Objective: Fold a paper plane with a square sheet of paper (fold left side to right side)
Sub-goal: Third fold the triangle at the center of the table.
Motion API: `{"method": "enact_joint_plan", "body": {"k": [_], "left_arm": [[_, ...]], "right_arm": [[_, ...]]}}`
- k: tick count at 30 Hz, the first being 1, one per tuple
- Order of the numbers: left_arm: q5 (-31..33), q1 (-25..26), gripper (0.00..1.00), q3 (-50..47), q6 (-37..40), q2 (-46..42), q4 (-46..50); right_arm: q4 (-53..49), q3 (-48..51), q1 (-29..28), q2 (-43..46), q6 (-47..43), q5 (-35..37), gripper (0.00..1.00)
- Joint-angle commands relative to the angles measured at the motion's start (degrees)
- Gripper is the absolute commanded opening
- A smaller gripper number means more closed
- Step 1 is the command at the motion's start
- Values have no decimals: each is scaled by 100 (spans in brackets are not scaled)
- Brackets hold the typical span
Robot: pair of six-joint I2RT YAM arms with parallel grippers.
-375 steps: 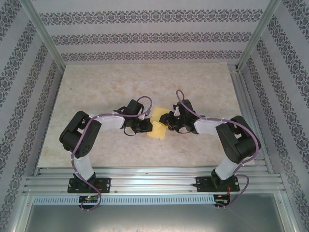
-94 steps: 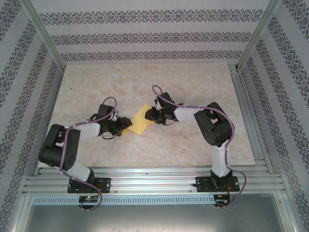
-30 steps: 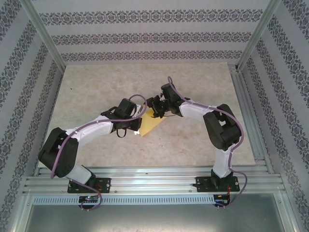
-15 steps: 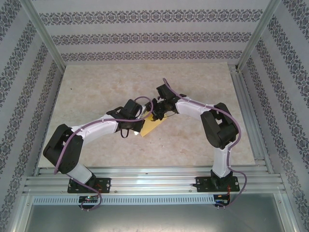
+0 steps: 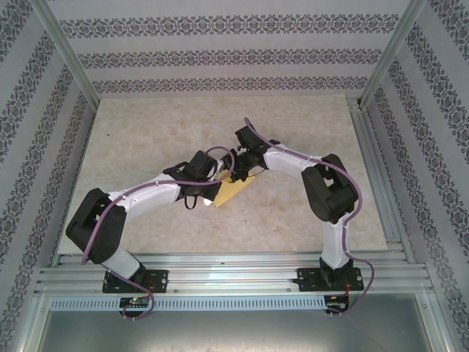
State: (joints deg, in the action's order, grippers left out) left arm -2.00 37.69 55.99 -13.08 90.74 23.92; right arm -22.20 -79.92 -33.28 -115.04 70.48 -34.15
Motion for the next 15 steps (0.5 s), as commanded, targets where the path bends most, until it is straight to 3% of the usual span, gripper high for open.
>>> {"method": "enact_joint_plan", "body": {"k": [1,10,15], "left_arm": [[142,116,5,161,126,118,56],[161,133,6,156,148,97,65],[125,151,13,133,174,89,77]], "right_arm": [[-122,-129,-113,-128,-123,65,29],[-137,-164,-148,-185,-157,67,18],[-152,-178,-152,-179,-184,67,10]]}}
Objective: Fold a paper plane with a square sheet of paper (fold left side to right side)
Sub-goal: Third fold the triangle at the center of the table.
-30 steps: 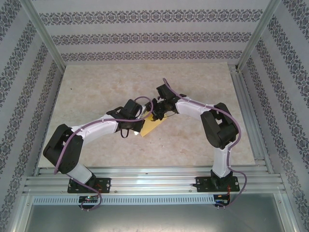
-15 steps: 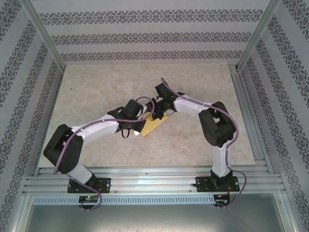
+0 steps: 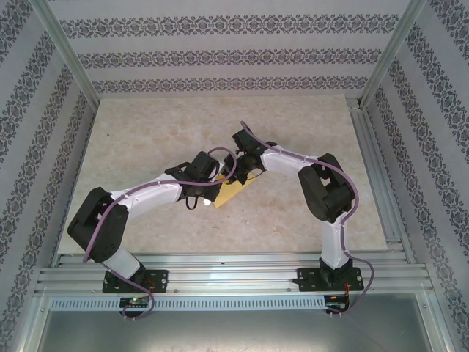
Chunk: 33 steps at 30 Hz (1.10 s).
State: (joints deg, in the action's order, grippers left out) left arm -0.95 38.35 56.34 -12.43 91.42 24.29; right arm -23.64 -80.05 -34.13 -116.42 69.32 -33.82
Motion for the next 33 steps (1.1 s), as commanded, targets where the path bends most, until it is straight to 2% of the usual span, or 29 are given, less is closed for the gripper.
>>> {"method": "enact_joint_plan", "body": {"k": [1,5,12,15,19,24,29,33], "left_arm": [[6,90,16,90,111,17,34],[-244,87,37,-32,78,-146,-81],[-643,-137,55,-419,-262,-1147,-260],[-1154,-525,53,-576,-712,-1486,-379],[-1748,-888,43,-736,-1201,-1499,-534],[-1615,-928,33,-849,-1589,-1170,-386],[-1852,-927,27,-983,-1913,-801,-626],[-1722,-933,23,-982,-2115,-615,-656]], "right_arm": [[25,-160,-63,-39,-68,32,9],[22,-151,-67,-37,-133,26,4],[81,-13,19,63,-566,-35,3],[88,25,78,100,-968,-97,3],[80,84,169,96,-1489,-175,2],[145,113,255,118,-2205,-278,1],[321,54,284,-59,-2686,-654,0],[72,-68,293,-150,-3185,-635,1]]}}
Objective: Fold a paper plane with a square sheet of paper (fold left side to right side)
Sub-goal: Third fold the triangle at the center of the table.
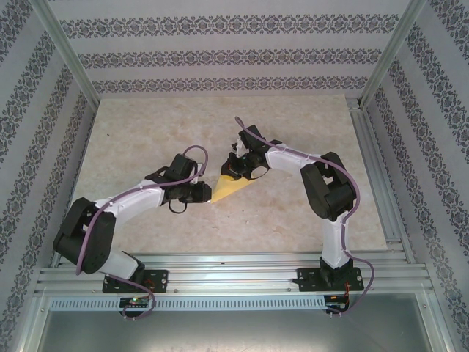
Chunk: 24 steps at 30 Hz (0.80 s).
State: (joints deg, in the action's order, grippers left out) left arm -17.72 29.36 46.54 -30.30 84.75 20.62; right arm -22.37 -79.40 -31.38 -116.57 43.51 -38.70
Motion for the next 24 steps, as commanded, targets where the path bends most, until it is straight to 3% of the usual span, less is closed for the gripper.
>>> {"method": "enact_joint_plan", "body": {"k": [1,12,24], "left_arm": [[-51,-39,22,-3,-370,107,-339],[-55,-26,13,297,-566,729,-604],[22,85,11,570,-593,1055,-601]], "right_arm": [[-116,-162,31,-164,-694,-160,1],[-434,-351,129,-442,-1107,-131,3],[-660,-436,302,-607,-1417,-173,3]]}}
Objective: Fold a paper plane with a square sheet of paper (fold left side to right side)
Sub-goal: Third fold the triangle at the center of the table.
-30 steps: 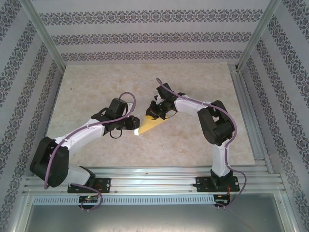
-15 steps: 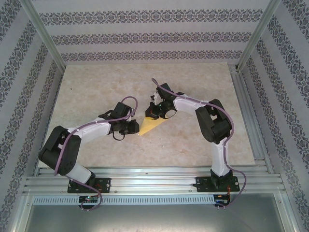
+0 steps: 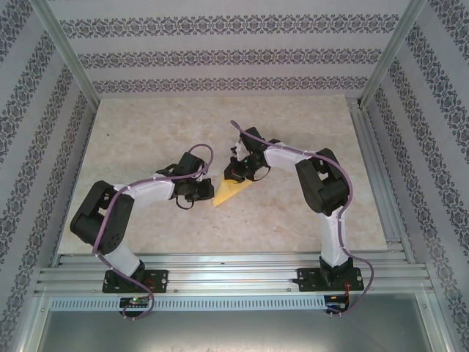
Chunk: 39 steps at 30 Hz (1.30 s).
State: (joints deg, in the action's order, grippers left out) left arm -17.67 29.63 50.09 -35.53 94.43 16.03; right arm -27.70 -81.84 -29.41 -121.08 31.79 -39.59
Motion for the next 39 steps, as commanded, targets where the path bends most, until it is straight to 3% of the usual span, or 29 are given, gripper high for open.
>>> {"method": "enact_joint_plan", "body": {"k": [1,11,20,32,36,39], "left_arm": [[-33,69,11,252,-74,124,-157],[-10,361,12,734,-18,640,-53],[58,466,12,889,29,848,10],[133,474,12,893,50,857,33],[141,477,12,890,46,866,32],[164,479,12,890,46,857,47]], "right_arm": [[-139,-200,111,-170,-268,-96,3],[98,-131,115,-125,-90,-294,9],[319,136,122,179,158,-303,26],[758,843,124,558,325,-338,34],[884,1022,124,636,363,-389,32],[951,1074,115,629,390,-447,25]]}}
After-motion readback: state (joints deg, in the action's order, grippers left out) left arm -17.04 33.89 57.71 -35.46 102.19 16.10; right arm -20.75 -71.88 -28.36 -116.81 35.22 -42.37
